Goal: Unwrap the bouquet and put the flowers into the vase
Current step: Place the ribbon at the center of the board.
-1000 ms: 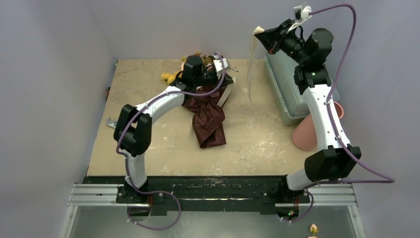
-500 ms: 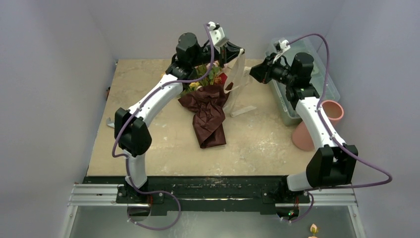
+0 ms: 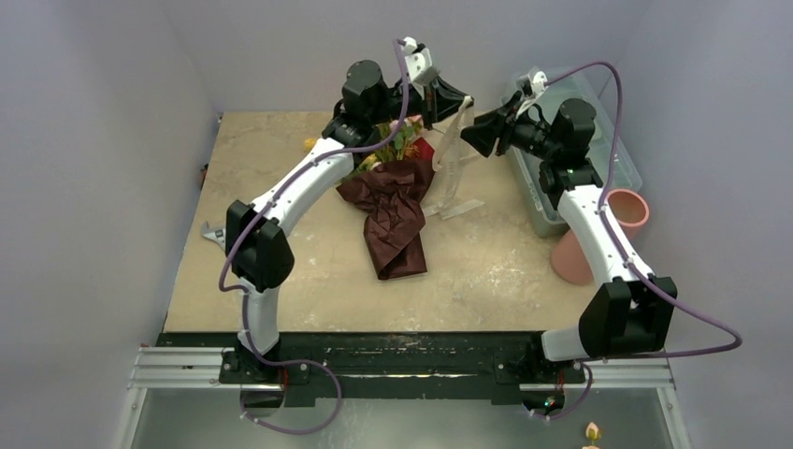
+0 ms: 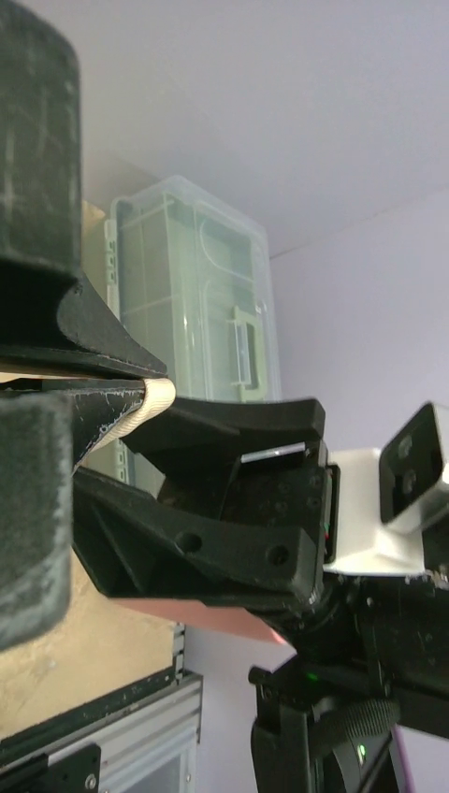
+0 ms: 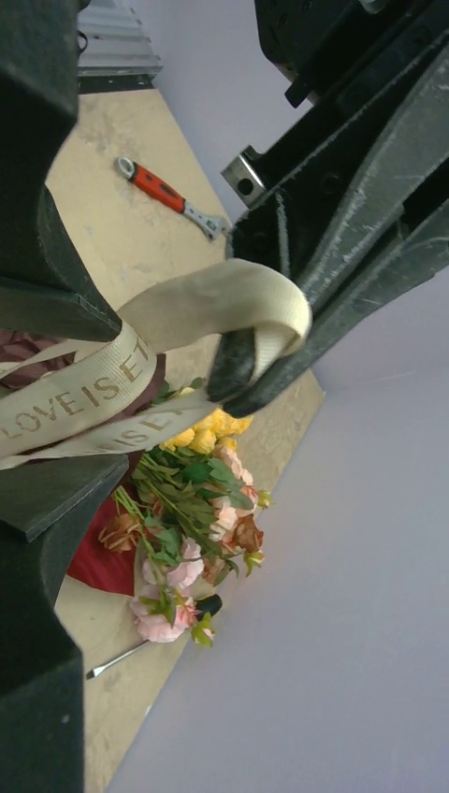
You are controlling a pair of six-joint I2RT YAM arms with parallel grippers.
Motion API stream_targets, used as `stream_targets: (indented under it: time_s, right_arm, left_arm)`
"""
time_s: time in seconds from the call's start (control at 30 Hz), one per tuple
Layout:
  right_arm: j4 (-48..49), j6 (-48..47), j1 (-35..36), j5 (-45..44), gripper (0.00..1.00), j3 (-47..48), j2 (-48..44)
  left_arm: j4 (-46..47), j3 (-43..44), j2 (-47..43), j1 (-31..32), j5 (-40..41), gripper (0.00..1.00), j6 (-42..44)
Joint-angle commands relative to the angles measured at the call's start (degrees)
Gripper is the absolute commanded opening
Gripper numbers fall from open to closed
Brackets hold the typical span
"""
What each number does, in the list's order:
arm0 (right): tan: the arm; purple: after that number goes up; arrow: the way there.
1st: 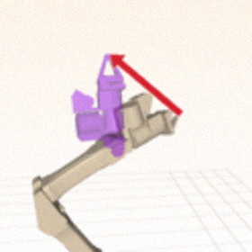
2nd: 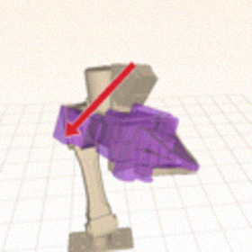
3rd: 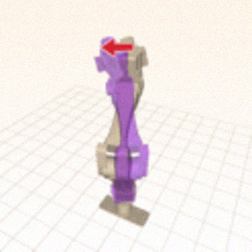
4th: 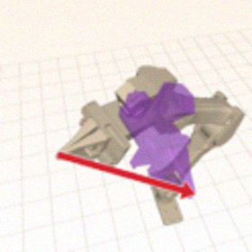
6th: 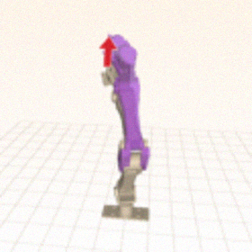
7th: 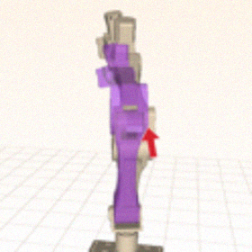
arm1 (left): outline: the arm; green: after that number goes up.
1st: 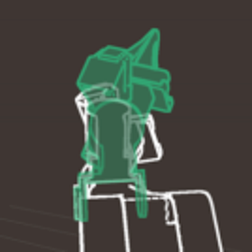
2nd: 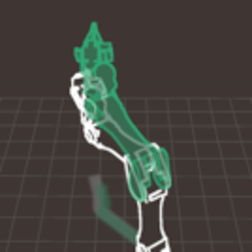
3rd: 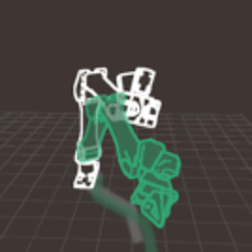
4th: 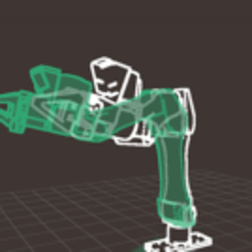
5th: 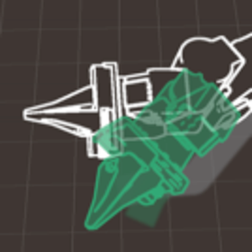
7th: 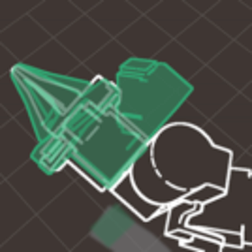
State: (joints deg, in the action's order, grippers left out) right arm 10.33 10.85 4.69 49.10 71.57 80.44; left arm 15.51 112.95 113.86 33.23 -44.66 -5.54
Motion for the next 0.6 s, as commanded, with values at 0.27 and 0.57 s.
stream_targets:
  time_s: [0.27,0.57]
  right_arm:
    - [4.9,1.0,0.6,0.1,0.00,4.5,1.1]
    - [2.1,2.9,-0.8,-5.2,0.00,16.5,1.3]
  left_arm:
    - [2.4,4.0,-0.7,1.4,-1.8,0.00,-4.5]
    - [2.9,-3.1,-5.3,-4.9,7.2,0.92,-7.9]
